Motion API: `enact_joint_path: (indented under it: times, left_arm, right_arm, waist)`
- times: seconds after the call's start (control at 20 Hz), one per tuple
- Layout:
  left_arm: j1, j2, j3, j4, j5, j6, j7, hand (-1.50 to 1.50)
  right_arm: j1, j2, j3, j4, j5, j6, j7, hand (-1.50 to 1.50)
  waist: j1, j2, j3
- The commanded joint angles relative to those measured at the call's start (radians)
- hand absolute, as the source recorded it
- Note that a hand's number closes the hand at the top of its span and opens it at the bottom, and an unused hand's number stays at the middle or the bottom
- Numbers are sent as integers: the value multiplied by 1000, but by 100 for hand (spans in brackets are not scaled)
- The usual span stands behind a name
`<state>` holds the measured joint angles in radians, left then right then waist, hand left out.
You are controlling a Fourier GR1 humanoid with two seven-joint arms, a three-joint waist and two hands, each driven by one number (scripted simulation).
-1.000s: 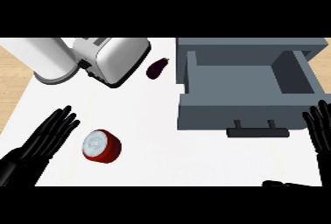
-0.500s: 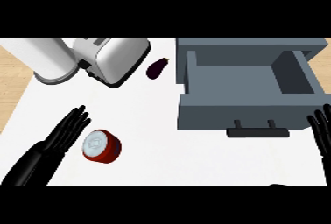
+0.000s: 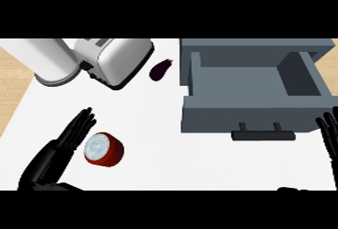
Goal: Pick up the can, place it into the drawer and close the drawer
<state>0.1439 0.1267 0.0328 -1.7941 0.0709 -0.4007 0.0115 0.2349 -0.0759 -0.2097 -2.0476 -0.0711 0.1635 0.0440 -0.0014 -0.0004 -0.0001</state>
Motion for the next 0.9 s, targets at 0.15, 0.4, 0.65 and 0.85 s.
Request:
enact_joint_path:
  times: [0.15,0.4,0.65,0.85]
  left_arm:
    - [-67,-1,39,227,-94,21,-164,-150]
    - [-26,9,53,266,-107,-7,-250,-150]
    - [-10,15,43,271,-128,-14,-230,-150]
    - [-75,49,92,403,-132,-37,-328,-150]
  right_arm:
    - [40,34,7,71,37,27,-113,-150]
    - [38,39,11,-12,38,22,-31,-150]
    - [2,51,32,-56,46,-1,28,-150]
    - [-17,40,-14,20,32,9,-10,-150]
  waist:
    - [-3,1,0]
    - [-1,0,0]
    - [0,0,0]
    - [0,0,0]
